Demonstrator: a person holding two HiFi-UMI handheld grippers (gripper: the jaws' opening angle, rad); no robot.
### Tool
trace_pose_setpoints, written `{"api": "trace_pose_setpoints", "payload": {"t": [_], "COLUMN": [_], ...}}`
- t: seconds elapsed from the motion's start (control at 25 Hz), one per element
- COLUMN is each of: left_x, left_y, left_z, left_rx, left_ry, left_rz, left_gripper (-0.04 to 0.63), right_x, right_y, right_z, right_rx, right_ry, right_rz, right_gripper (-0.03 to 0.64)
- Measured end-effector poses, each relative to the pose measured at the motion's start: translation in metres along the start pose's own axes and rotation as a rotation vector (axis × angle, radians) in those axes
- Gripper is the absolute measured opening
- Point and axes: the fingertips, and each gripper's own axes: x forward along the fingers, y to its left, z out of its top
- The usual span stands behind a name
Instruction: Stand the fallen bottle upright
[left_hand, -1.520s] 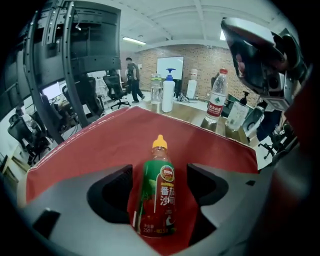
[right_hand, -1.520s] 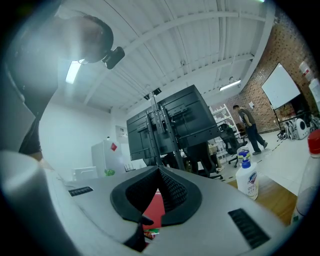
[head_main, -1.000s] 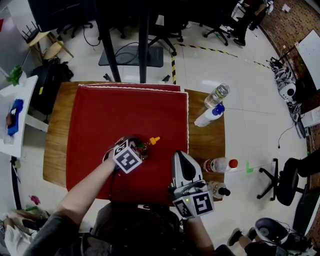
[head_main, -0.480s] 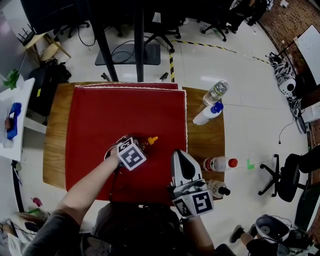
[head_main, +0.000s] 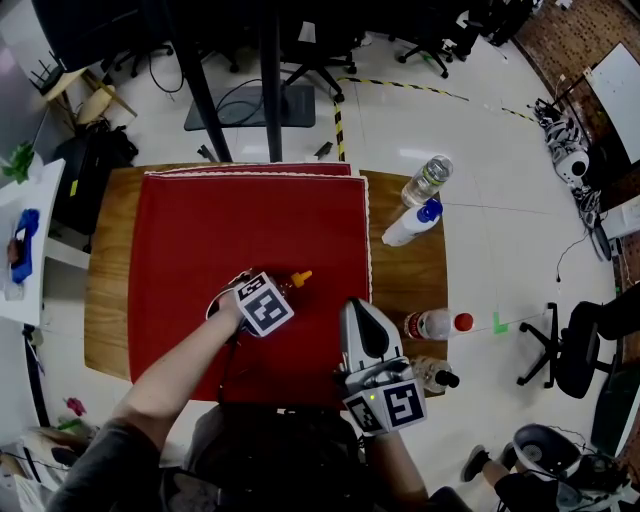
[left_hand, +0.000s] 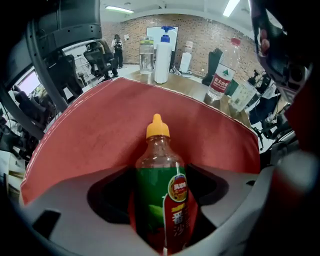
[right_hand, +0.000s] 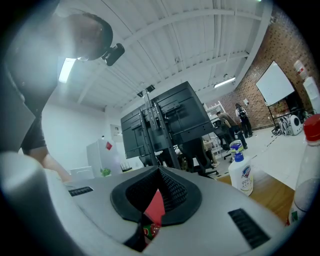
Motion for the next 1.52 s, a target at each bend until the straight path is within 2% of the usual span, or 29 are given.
{"api": "trace_pose_setpoints", "payload": {"t": [0.24,0.4,0.92,1.04,1.52], "left_x": [0.001,-0.001,-0.006,-0.013,-0.048], "left_y": [0.001,0.001,-0.001,-0.003,0.003], "left_z": [0.001,0.001,-0.002,-0.003,0.0], "left_rx": [0.002,-0.032,-0.018,-0.024,-0.137], "left_ry": [0.006,0.001,-0.014,-0.042,-0.197], "left_rz": [0.009,0.016,0.013,0.019,0.05], "left_gripper": [0.363,0.318,0.314,0.314,0.314], "right_x": [0.001,0.001,0.0,0.0,0.001], "right_y": [0.0,-0.001,0.002,0.003,0.009], "right_z": [-0.001,-0.001,0.002,0.003,0.004], "right_rx": [0.004,0.002,-0.006,-0.013,-0.01], "right_ry": [-0.001,0.002,0.001,0.002,0.001], "right_rz": [0.003,0.004,0.007,0.01,0.02], "right_gripper": [0.02,0.02,0.02,0.02,0.02]}}
